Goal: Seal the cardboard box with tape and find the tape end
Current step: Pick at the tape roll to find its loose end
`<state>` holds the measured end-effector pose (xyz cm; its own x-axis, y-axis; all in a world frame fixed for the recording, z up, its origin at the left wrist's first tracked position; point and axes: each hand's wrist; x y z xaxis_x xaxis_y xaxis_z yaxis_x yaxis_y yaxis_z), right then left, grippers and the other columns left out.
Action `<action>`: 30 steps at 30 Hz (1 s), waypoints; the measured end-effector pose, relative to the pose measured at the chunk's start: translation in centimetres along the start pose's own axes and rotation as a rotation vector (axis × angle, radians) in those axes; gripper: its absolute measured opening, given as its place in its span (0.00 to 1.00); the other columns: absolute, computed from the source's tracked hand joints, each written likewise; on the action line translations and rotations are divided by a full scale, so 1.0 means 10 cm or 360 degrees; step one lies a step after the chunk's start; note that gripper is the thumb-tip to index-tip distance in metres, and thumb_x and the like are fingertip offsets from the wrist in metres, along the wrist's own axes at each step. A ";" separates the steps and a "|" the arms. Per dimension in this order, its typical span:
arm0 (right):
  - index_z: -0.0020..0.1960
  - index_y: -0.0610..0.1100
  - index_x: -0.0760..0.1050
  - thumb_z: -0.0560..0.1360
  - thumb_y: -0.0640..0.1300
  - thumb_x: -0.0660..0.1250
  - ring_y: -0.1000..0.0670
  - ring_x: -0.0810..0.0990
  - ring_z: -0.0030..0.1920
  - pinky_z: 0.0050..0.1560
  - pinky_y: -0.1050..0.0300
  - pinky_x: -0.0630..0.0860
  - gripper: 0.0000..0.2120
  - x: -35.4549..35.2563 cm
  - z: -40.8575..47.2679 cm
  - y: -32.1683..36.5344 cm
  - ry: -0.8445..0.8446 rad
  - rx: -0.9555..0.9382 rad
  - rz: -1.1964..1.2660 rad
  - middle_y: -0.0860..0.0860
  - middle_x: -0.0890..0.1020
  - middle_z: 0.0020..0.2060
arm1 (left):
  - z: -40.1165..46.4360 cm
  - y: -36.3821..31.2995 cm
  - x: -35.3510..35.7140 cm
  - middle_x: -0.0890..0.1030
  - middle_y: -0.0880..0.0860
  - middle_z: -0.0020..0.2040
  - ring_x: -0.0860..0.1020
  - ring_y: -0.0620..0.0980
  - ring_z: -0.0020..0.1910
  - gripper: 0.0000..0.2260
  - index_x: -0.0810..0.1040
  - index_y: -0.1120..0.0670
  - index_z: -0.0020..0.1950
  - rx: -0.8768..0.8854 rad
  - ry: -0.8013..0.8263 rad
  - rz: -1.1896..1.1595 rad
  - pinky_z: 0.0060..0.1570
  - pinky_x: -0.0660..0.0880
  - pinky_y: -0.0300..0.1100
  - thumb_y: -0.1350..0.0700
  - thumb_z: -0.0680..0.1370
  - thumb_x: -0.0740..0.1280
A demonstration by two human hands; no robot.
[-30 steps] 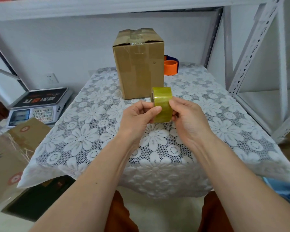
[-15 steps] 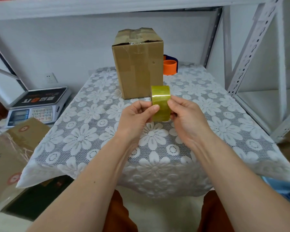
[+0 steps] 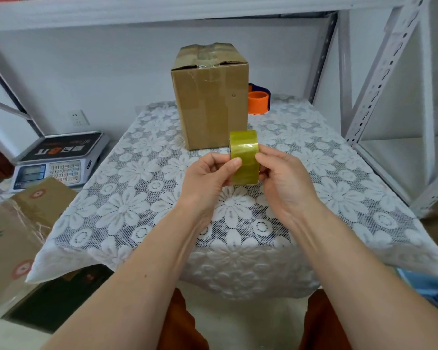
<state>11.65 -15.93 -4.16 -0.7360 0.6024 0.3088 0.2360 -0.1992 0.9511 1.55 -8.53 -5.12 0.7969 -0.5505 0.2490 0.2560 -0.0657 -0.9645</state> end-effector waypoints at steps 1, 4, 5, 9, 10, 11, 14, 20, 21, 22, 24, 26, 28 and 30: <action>0.48 0.40 0.81 0.77 0.42 0.64 0.57 0.75 0.35 0.39 0.63 0.70 0.09 0.00 -0.01 0.00 -0.0009 -0.0001 0.0001 0.51 0.81 0.37 | 0.00 0.00 0.00 0.80 0.46 0.29 0.76 0.39 0.26 0.05 0.77 0.57 0.40 -0.0002 0.0002 -0.0019 0.30 0.73 0.31 0.65 0.74 0.69; 0.41 0.44 0.82 0.76 0.48 0.67 0.60 0.77 0.30 0.32 0.68 0.73 0.09 0.00 -0.05 0.01 -0.0087 0.0058 -0.0024 0.54 0.81 0.31 | -0.01 0.00 0.02 0.80 0.48 0.30 0.76 0.39 0.26 0.05 0.77 0.57 0.40 -0.0004 0.0015 -0.0015 0.31 0.73 0.31 0.65 0.73 0.70; 0.42 0.44 0.82 0.76 0.47 0.67 0.60 0.78 0.30 0.31 0.69 0.73 0.08 0.01 -0.05 0.01 -0.0112 0.0077 -0.0021 0.54 0.82 0.32 | -0.01 0.01 0.03 0.79 0.48 0.31 0.76 0.39 0.27 0.04 0.77 0.57 0.40 -0.0005 0.0017 0.0005 0.31 0.73 0.31 0.64 0.73 0.70; 0.45 0.42 0.82 0.77 0.40 0.64 0.58 0.78 0.34 0.32 0.67 0.74 0.08 0.02 -0.03 0.02 -0.0104 0.0096 0.0049 0.51 0.83 0.36 | -0.02 0.04 0.05 0.79 0.46 0.30 0.77 0.38 0.27 0.04 0.78 0.58 0.40 -0.0005 -0.0022 0.0021 0.31 0.73 0.30 0.65 0.73 0.70; 0.46 0.42 0.82 0.77 0.39 0.63 0.57 0.78 0.35 0.35 0.65 0.74 0.08 0.02 -0.02 0.02 -0.0091 0.0084 0.0033 0.51 0.83 0.36 | -0.02 0.03 0.05 0.79 0.46 0.29 0.77 0.38 0.27 0.04 0.78 0.58 0.40 -0.0003 -0.0034 0.0003 0.31 0.73 0.30 0.65 0.73 0.70; 0.49 0.40 0.82 0.77 0.38 0.63 0.56 0.77 0.37 0.39 0.64 0.72 0.09 0.02 -0.02 0.02 -0.0091 0.0072 0.0030 0.50 0.83 0.38 | -0.02 0.03 0.04 0.80 0.45 0.28 0.77 0.38 0.27 0.04 0.77 0.58 0.40 0.0000 -0.0042 -0.0020 0.30 0.73 0.30 0.65 0.73 0.70; 0.52 0.38 0.82 0.77 0.46 0.65 0.52 0.74 0.41 0.45 0.58 0.69 0.13 0.02 -0.02 0.00 -0.0092 0.0054 0.0016 0.47 0.81 0.42 | -0.01 0.01 0.03 0.80 0.47 0.29 0.76 0.39 0.26 0.04 0.77 0.58 0.41 0.0010 -0.0040 -0.0042 0.30 0.73 0.30 0.66 0.74 0.69; 0.49 0.41 0.81 0.76 0.42 0.66 0.56 0.78 0.35 0.28 0.68 0.74 0.07 0.02 -0.05 0.01 -0.0187 0.0201 0.0138 0.50 0.83 0.38 | -0.03 0.07 0.06 0.79 0.51 0.35 0.76 0.40 0.30 0.04 0.78 0.56 0.40 -0.0025 -0.0049 0.0043 0.33 0.74 0.31 0.63 0.72 0.71; 0.49 0.41 0.81 0.77 0.40 0.65 0.55 0.78 0.37 0.28 0.68 0.74 0.07 0.02 -0.06 0.01 -0.0166 0.0203 0.0166 0.49 0.83 0.39 | -0.03 0.07 0.06 0.79 0.51 0.35 0.76 0.40 0.30 0.04 0.78 0.56 0.40 -0.0027 -0.0062 0.0040 0.33 0.74 0.31 0.63 0.72 0.71; 0.49 0.41 0.81 0.77 0.39 0.64 0.55 0.78 0.38 0.30 0.68 0.74 0.07 0.03 -0.05 0.01 -0.0139 0.0194 0.0174 0.49 0.83 0.40 | -0.02 0.07 0.06 0.78 0.50 0.34 0.76 0.40 0.30 0.05 0.78 0.55 0.40 -0.0026 -0.0079 0.0037 0.33 0.74 0.31 0.63 0.72 0.71; 0.51 0.41 0.81 0.77 0.37 0.62 0.56 0.79 0.40 0.36 0.67 0.74 0.09 0.03 -0.05 -0.01 -0.0111 0.0173 0.0184 0.50 0.84 0.42 | -0.01 0.06 0.04 0.77 0.49 0.32 0.74 0.41 0.29 0.05 0.78 0.55 0.39 -0.0018 -0.0099 0.0023 0.32 0.73 0.32 0.63 0.73 0.71; 0.51 0.41 0.81 0.77 0.38 0.64 0.56 0.78 0.40 0.42 0.63 0.71 0.08 0.04 -0.04 -0.01 -0.0104 0.0135 0.0211 0.51 0.83 0.42 | -0.01 0.04 0.03 0.77 0.49 0.32 0.74 0.41 0.28 0.05 0.78 0.56 0.39 -0.0017 -0.0089 -0.0006 0.33 0.73 0.33 0.64 0.73 0.70; 0.46 0.43 0.82 0.76 0.46 0.66 0.56 0.76 0.39 0.46 0.60 0.71 0.08 0.03 -0.05 -0.02 -0.0072 0.0115 0.0193 0.52 0.82 0.38 | -0.01 0.05 0.03 0.78 0.50 0.33 0.74 0.41 0.29 0.05 0.78 0.56 0.40 -0.0019 -0.0065 -0.0001 0.34 0.73 0.33 0.64 0.73 0.71; 0.45 0.43 0.82 0.75 0.48 0.67 0.55 0.77 0.40 0.42 0.62 0.74 0.09 0.04 -0.06 -0.01 -0.0120 0.0138 0.0188 0.50 0.83 0.39 | -0.02 0.05 0.03 0.77 0.51 0.35 0.74 0.41 0.29 0.05 0.78 0.56 0.39 -0.0023 -0.0043 0.0008 0.34 0.73 0.33 0.63 0.73 0.71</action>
<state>10.99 -16.14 -4.14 -0.6511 0.6355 0.4151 0.3747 -0.2065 0.9039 1.85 -8.95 -5.56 0.8126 -0.5284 0.2460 0.2439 -0.0750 -0.9669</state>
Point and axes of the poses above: each hand's wrist, its own z-axis towards the middle knuckle, its own x-axis out of the palm, y = z × x
